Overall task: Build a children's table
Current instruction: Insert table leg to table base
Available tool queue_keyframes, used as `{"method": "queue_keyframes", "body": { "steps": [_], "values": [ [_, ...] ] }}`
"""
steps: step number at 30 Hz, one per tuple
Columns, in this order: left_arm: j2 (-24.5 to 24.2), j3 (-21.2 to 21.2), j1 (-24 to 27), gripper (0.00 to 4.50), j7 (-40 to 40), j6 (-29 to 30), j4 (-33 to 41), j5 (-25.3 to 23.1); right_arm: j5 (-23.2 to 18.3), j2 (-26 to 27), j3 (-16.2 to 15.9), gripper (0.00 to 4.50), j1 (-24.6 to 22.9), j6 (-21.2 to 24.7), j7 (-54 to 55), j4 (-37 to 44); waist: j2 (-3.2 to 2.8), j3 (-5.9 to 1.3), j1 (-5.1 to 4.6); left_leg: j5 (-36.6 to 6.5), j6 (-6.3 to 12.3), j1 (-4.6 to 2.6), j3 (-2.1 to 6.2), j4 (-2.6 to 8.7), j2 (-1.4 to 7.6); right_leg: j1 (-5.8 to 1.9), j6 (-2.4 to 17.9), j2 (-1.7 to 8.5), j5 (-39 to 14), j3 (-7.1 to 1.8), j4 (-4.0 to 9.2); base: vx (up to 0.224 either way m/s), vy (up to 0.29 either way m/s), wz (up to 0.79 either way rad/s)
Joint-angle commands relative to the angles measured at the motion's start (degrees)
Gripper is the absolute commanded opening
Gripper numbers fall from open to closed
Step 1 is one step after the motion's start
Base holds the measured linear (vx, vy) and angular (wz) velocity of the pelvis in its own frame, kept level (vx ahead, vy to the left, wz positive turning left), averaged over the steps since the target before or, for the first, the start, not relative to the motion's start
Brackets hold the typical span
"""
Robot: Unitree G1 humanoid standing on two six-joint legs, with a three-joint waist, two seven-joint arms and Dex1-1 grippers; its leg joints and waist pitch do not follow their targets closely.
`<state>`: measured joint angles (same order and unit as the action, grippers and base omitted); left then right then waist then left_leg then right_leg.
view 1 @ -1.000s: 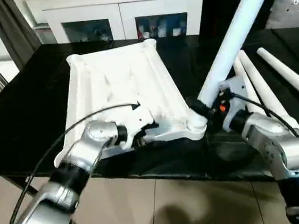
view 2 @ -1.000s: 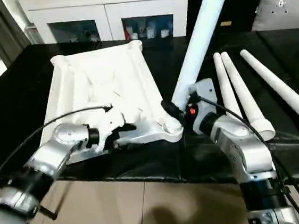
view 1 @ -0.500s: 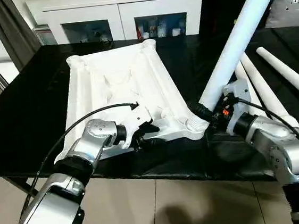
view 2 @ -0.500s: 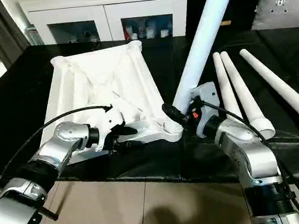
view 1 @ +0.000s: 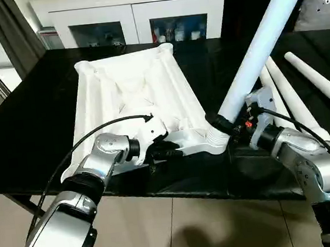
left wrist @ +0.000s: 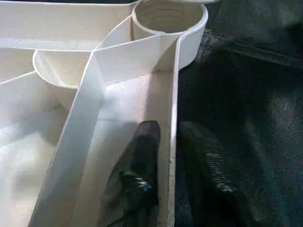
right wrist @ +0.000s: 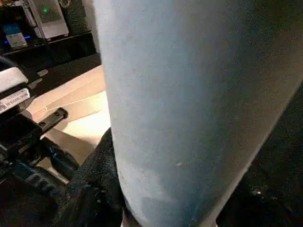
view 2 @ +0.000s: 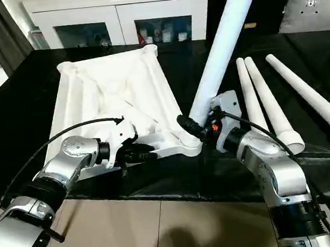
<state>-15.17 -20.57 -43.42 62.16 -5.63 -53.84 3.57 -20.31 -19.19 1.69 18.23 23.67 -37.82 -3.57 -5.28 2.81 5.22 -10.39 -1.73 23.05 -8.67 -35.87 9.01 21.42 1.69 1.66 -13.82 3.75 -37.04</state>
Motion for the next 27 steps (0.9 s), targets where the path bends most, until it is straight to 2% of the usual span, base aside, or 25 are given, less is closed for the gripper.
{"method": "queue_keyframes", "body": {
  "steps": [1,2,6,16,18,20,22,24,25,26,27],
  "values": [
    [0.17,-0.15,-0.49,0.53,0.33,-0.30,-1.53,-1.14,-0.28,0.00,-0.57,1.90,1.39,0.38,-0.42,-0.06,0.68,-4.09,0.19,-6.08,5.32,-1.16,1.81,3.91,4.82,-2.81,12.83,7.92,2.33,-3.62,4.52,0.000,0.000,0.00],
    [0.19,-0.13,-0.50,0.24,0.34,-0.35,-1.60,-1.22,-0.26,-0.01,-0.61,1.90,1.41,0.38,-0.46,-0.08,0.72,-4.08,0.18,-6.16,5.28,-1.17,1.81,3.92,4.81,-2.81,12.81,7.90,2.07,-3.64,4.57,0.000,0.000,0.00],
    [-0.08,-1.20,-0.79,0.07,0.03,-1.99,-2.48,-3.55,0.06,-0.40,-1.42,1.90,1.76,0.66,-1.37,-0.35,0.69,-4.05,0.17,-6.56,4.98,-1.21,1.85,4.05,4.88,-2.81,12.48,7.93,0.96,-3.67,4.70,0.000,0.000,0.00],
    [-0.88,-3.23,-1.12,0.00,0.54,-3.90,-3.33,-8.16,1.77,-2.48,-4.71,1.90,3.91,1.57,-5.07,-2.61,0.89,-4.06,0.20,-5.72,5.44,-1.08,1.80,3.91,4.83,-2.87,12.62,7.92,2.18,-3.66,4.59,0.000,0.000,0.00],
    [-1.81,-4.00,-0.80,0.00,2.73,-3.28,-2.29,-8.91,2.72,-2.78,-5.42,1.90,5.27,1.59,-5.38,-4.36,1.02,-3.98,0.20,-6.07,5.28,-1.07,1.76,3.95,4.78,-2.82,12.64,8.01,0.97,-3.61,4.70,0.000,0.000,0.00],
    [-2.17,-3.71,-0.57,0.00,4.40,-2.12,-1.08,-8.19,2.88,-3.03,-5.71,1.90,5.87,1.82,-5.89,-5.04,0.89,-3.91,0.18,-6.60,4.84,-1.17,1.74,4.00,4.86,-2.69,12.62,7.92,-0.45,-3.65,4.79,0.000,0.000,0.00],
    [-2.67,-2.87,-0.05,0.00,6.22,-0.36,1.42,-6.74,3.14,-3.83,-6.45,1.90,6.26,2.38,-7.04,-5.50,1.49,-3.94,0.22,-6.02,4.92,-1.20,1.65,4.09,4.96,-2.76,12.80,7.99,-0.27,-3.70,4.64,0.000,0.000,0.00],
    [-3.08,-2.22,0.40,0.00,7.03,0.73,3.32,-5.75,3.43,-4.42,-6.95,1.90,6.42,2.56,-7.86,-5.93,1.18,-3.99,0.37,-4.87,5.44,-1.10,1.65,3.95,4.93,-2.69,12.76,7.94,0.90,-3.66,4.47,0.000,0.000,0.00],
    [-3.46,-1.92,0.78,0.00,7.22,1.02,4.44,-5.54,3.62,-4.68,-7.16,1.90,6.44,2.33,-8.24,-6.31,1.71,-4.03,0.37,-4.58,5.85,-1.06,1.60,3.96,4.94,-2.70,12.95,8.01,1.58,-3.62,4.29,0.000,0.000,0.00],
    [-3.68,-1.81,0.99,0.00,7.28,1.08,4.96,-5.54,3.72,-4.77,-7.25,1.90,6.45,2.15,-8.41,-6.53,1.51,-4.10,0.42,-4.42,5.95,-1.04,1.59,3.89,4.94,-2.69,13.00,8.10,1.74,-3.58,4.23,0.000,0.000,0.00],
    [-3.91,-1.77,1.18,0.00,7.26,0.99,5.41,-5.62,3.75,-4.81,-7.25,1.90,6.50,2.05,-8.48,-6.73,1.68,-4.00,0.39,-4.09,6.35,-0.99,1.53,3.90,4.92,-2.59,12.80,7.96,1.85,-3.58,4.33,0.000,0.000,0.00]
  ]
}}
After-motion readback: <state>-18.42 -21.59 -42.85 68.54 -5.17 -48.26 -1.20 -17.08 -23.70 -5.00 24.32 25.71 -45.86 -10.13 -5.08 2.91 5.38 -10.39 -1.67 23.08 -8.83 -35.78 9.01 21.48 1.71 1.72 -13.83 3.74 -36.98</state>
